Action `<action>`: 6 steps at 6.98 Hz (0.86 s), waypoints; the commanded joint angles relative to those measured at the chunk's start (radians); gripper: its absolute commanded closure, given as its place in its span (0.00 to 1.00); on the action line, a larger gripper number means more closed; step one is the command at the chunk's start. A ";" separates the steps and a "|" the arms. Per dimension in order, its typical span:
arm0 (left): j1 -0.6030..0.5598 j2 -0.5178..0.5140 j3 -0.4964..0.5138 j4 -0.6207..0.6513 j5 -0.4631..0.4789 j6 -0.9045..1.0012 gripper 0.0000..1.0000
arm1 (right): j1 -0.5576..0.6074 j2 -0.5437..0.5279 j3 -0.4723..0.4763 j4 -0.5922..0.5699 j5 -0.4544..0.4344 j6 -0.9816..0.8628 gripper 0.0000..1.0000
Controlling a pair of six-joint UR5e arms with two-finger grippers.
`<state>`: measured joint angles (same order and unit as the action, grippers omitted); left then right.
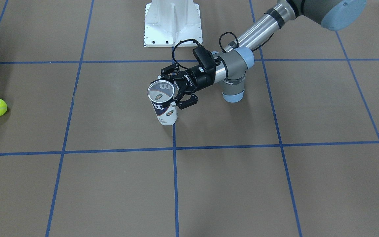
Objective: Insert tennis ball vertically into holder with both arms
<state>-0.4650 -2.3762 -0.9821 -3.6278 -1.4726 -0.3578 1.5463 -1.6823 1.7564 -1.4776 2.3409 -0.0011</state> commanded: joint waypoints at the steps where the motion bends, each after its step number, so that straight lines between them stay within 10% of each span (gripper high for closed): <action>1: -0.001 0.002 0.002 -0.002 0.000 -0.001 0.20 | 0.000 0.001 0.006 -0.001 0.006 0.006 0.00; 6: 0.000 0.005 0.002 -0.003 0.002 -0.001 0.20 | -0.122 -0.013 0.094 0.140 -0.001 0.497 0.01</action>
<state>-0.4662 -2.3716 -0.9802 -3.6309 -1.4712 -0.3589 1.4835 -1.6797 1.8406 -1.4350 2.3495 0.3470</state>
